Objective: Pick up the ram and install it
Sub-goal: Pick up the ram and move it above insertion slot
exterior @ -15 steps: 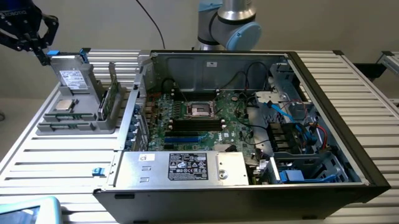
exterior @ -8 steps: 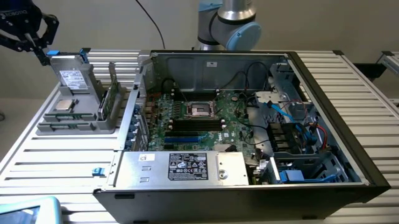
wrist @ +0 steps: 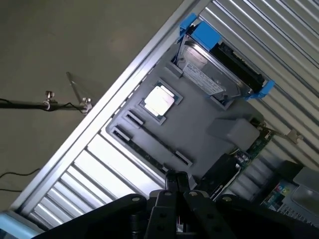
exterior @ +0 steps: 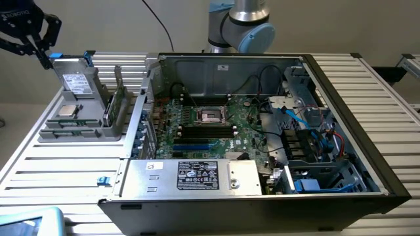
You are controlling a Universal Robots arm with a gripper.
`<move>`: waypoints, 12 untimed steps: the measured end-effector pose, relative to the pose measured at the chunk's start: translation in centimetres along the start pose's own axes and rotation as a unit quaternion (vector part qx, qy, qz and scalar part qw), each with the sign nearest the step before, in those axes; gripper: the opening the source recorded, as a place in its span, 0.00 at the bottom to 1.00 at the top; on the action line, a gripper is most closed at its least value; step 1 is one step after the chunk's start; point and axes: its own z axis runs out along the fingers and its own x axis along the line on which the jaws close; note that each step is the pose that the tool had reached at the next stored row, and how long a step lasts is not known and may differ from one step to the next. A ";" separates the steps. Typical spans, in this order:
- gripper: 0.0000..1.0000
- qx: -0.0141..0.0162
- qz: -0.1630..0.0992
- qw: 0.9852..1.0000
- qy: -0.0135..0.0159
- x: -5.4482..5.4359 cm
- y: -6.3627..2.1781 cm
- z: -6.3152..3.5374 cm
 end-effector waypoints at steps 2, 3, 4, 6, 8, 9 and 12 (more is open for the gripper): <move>0.11 0.000 -0.018 1.000 0.001 0.0 0.00 0.01; 0.11 0.000 -0.027 1.000 0.001 0.0 0.00 0.02; 0.11 -0.001 -0.036 0.999 0.001 0.0 0.00 0.02; 0.11 -0.001 -0.054 0.999 0.002 0.0 0.00 0.04; 0.11 -0.001 -0.073 0.997 0.003 0.0 0.00 0.05; 0.11 -0.001 -0.082 0.997 0.003 0.0 0.00 0.05; 0.11 -0.002 -0.108 0.994 0.004 0.0 0.00 0.07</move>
